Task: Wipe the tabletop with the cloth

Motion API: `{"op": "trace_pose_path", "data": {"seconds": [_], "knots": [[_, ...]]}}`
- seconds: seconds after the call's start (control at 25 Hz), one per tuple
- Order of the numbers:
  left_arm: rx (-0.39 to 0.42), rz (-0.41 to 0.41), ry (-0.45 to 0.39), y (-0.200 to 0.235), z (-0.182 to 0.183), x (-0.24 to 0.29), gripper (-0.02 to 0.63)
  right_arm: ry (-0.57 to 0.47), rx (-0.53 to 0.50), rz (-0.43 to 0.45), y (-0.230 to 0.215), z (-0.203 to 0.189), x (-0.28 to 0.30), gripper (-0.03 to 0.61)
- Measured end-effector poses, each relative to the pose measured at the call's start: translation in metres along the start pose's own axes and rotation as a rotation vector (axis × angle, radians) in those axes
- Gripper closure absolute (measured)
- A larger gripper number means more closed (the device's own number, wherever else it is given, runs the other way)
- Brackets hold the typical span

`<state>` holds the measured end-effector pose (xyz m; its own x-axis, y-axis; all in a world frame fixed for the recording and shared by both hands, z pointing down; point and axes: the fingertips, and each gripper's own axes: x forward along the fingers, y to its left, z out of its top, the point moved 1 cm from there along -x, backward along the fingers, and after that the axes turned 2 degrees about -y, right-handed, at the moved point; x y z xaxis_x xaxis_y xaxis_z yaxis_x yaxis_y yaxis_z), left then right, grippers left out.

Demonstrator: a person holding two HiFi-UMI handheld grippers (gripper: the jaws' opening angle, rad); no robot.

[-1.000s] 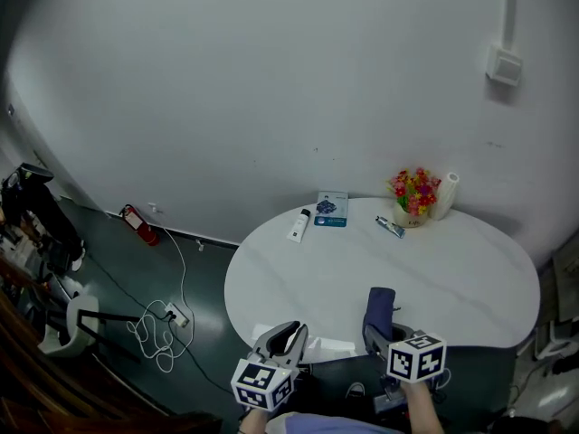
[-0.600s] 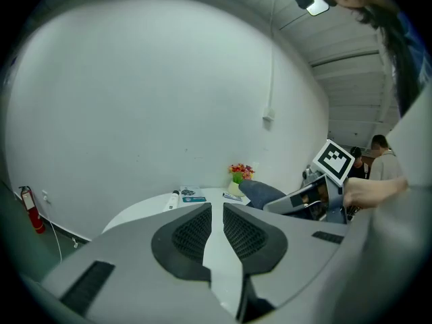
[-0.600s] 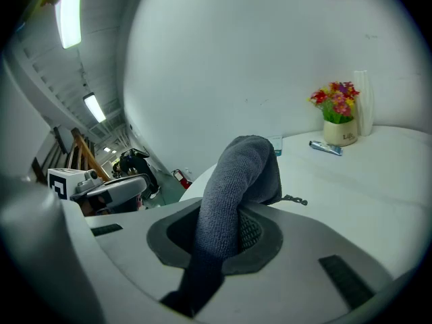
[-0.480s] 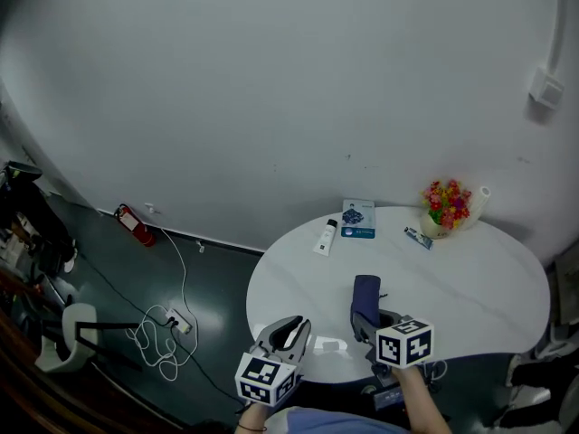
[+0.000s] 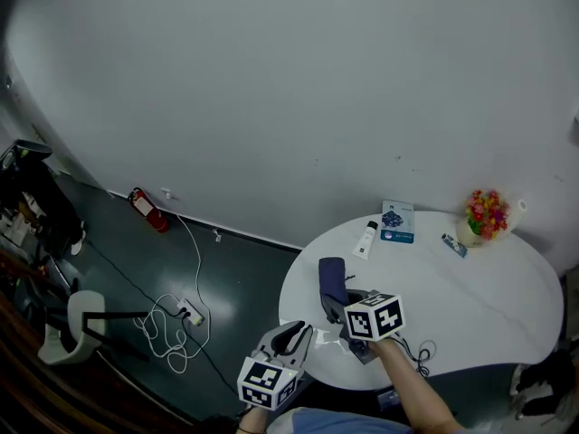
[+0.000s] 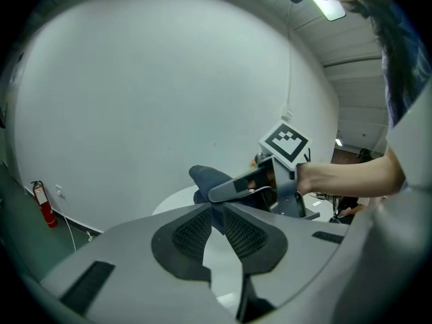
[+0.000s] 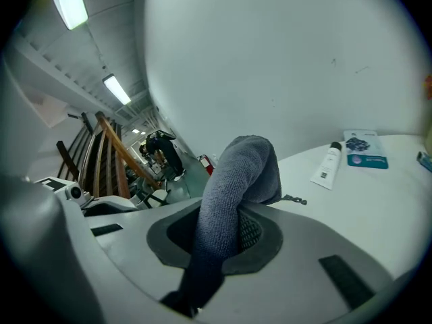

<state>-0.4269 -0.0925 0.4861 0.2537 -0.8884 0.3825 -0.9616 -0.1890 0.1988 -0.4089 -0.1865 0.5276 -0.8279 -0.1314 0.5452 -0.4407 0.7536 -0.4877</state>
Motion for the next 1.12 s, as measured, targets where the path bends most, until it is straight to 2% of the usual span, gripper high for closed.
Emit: {"op": "trace_pose_path", "data": {"seconds": [0.16, 0.28, 0.44, 0.56, 0.84, 1.12], "knots": [[-0.019, 0.034, 0.007, 0.023, -0.009, -0.013, 0.565, 0.039, -0.036, 0.093, 0.025, 0.005, 0.053, 0.517], [-0.032, 0.05, 0.015, 0.034, -0.015, -0.021, 0.565, 0.087, -0.057, 0.127, 0.029, -0.008, 0.084, 0.517], [-0.048, 0.044, 0.027, 0.036, -0.022, -0.025, 0.565, 0.196, -0.131, 0.038, -0.001, -0.036, 0.093, 0.517], [-0.031, 0.016, 0.047, 0.033, -0.025, -0.015, 0.565, 0.235, -0.175, -0.032, -0.035, -0.052, 0.084, 0.517], [0.03, -0.075, 0.048, -0.004, -0.003, 0.029, 0.565, 0.186, -0.066, -0.15, -0.105, -0.046, 0.018, 0.517], [0.062, -0.15, 0.045, -0.078, 0.013, 0.088, 0.565, 0.132, 0.009, -0.242, -0.191, -0.054, -0.07, 0.517]]}}
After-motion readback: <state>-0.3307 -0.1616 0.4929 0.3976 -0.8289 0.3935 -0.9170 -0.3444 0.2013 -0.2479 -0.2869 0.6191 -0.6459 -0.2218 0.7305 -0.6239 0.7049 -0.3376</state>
